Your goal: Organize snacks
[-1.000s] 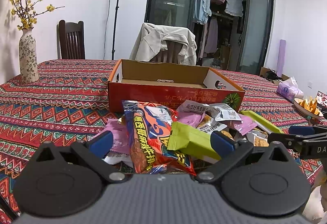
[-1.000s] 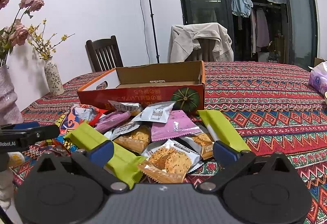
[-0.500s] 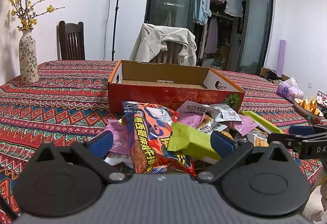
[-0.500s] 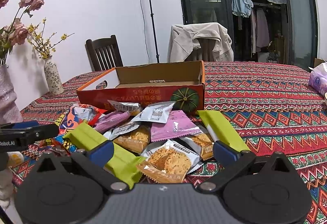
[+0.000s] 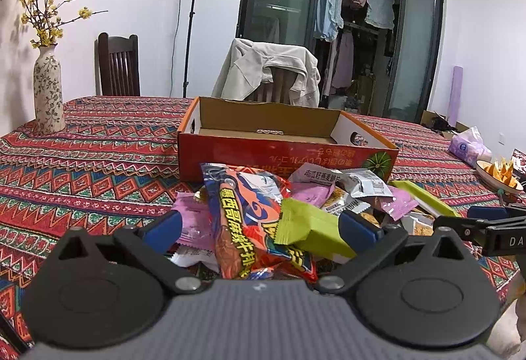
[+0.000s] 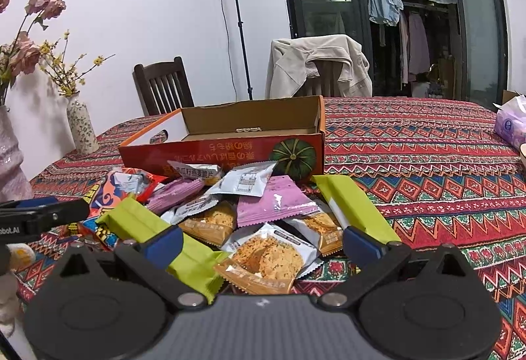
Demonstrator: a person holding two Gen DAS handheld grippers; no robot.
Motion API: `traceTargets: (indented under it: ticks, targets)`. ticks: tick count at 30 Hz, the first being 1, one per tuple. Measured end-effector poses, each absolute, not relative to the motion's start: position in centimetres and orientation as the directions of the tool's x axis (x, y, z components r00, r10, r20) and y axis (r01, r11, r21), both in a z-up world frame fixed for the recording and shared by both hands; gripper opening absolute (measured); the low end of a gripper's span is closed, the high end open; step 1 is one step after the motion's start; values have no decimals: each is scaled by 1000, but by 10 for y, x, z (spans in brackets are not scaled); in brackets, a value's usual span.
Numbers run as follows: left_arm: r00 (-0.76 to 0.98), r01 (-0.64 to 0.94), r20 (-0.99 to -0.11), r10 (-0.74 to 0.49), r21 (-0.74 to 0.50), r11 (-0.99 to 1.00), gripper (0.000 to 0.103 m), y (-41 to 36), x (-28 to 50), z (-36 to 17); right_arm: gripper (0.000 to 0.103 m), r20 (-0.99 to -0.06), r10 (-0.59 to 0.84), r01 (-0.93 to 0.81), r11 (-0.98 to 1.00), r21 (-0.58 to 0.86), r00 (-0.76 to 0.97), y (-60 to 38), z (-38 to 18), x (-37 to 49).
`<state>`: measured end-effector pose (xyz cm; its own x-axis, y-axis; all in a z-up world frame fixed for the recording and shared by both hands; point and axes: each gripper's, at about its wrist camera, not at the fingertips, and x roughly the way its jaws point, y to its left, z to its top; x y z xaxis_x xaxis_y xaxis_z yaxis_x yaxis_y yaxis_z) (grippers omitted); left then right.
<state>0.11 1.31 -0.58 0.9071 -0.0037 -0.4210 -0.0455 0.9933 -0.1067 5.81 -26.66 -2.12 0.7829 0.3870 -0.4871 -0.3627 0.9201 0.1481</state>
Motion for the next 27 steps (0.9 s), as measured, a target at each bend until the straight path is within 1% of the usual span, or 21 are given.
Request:
traceTargets:
  ticks: [7, 8, 11, 17, 23, 27]
  targets:
    - [909, -63, -416, 16, -99, 993, 103, 16, 5, -6, 102, -497, 360, -350, 929, 117, 790, -263, -24, 67]
    - [909, -65, -415, 18, -99, 993, 103, 16, 6, -6, 101, -502, 358, -350, 930, 115, 787, -262, -25, 69]
    - [909, -71, -415, 22, -101, 992, 103, 17, 6, -7, 87, -526, 345, -336, 935, 116, 778, -258, -29, 75]
    - [906, -76, -422, 25, -105, 992, 103, 18, 7, -10, 78, -555, 313, -291, 948, 130, 771, -249, -37, 86]
    - [906, -76, -423, 21, -113, 991, 103, 20, 8, -11, 77, -586, 252, -241, 966, 99, 770, -241, -46, 91]
    - [902, -77, -431, 19, -118, 990, 103, 20, 9, -13, 77, -603, 248, -233, 967, 104, 758, -243, -51, 91]
